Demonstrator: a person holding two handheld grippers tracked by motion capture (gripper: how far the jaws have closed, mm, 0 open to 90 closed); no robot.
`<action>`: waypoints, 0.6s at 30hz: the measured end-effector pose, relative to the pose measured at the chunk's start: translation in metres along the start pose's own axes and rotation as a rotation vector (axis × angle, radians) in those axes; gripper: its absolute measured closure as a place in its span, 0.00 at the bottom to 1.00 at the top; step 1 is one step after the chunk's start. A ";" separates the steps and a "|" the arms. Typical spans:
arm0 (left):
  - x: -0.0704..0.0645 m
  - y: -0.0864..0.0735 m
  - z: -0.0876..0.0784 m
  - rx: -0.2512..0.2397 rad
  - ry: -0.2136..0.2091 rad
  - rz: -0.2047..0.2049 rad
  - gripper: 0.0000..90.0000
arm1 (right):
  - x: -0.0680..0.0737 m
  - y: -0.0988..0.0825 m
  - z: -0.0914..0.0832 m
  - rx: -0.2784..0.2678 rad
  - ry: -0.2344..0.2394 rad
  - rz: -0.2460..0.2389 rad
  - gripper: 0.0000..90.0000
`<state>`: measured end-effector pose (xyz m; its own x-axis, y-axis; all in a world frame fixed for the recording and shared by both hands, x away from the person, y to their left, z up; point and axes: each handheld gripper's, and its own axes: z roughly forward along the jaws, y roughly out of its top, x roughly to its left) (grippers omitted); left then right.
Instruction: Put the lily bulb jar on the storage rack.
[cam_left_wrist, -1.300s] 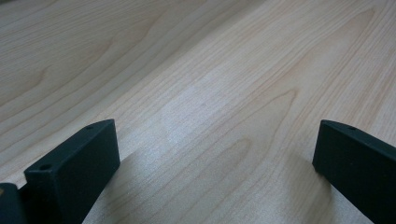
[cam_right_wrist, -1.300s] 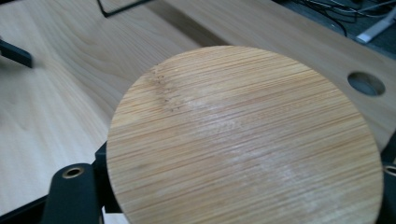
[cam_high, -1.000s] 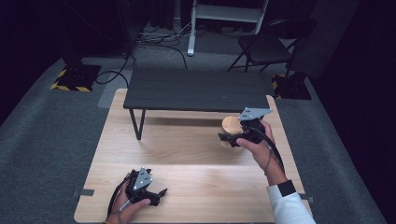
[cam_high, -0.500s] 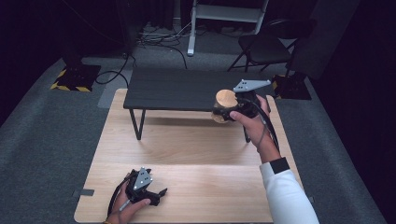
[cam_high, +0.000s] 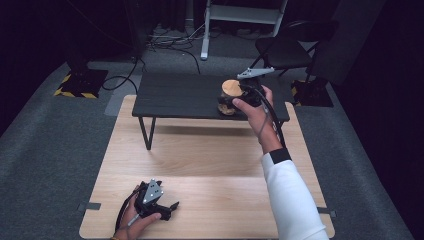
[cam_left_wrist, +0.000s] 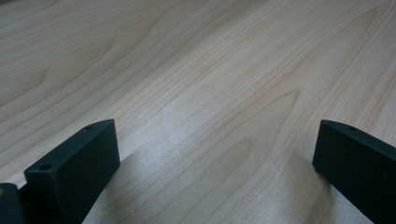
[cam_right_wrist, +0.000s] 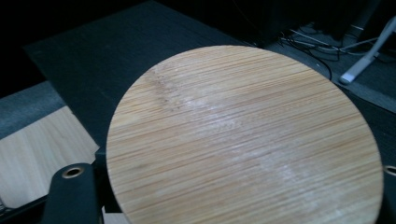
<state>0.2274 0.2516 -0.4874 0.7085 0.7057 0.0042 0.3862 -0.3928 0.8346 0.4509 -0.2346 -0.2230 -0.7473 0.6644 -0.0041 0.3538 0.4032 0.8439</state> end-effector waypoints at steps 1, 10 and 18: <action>0.000 0.000 0.000 0.000 0.000 0.000 0.00 | 0.000 0.001 0.003 0.005 -0.003 0.000 0.28; 0.000 0.000 0.000 0.001 -0.001 0.000 0.01 | 0.001 -0.002 0.017 -0.014 -0.018 -0.006 0.27; 0.000 0.000 0.000 0.000 -0.001 0.000 0.01 | 0.000 -0.014 0.003 -0.088 -0.021 -0.012 0.07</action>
<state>0.2275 0.2517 -0.4874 0.7089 0.7053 0.0039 0.3861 -0.3926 0.8347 0.4480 -0.2385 -0.2360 -0.7386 0.6736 -0.0250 0.2937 0.3549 0.8876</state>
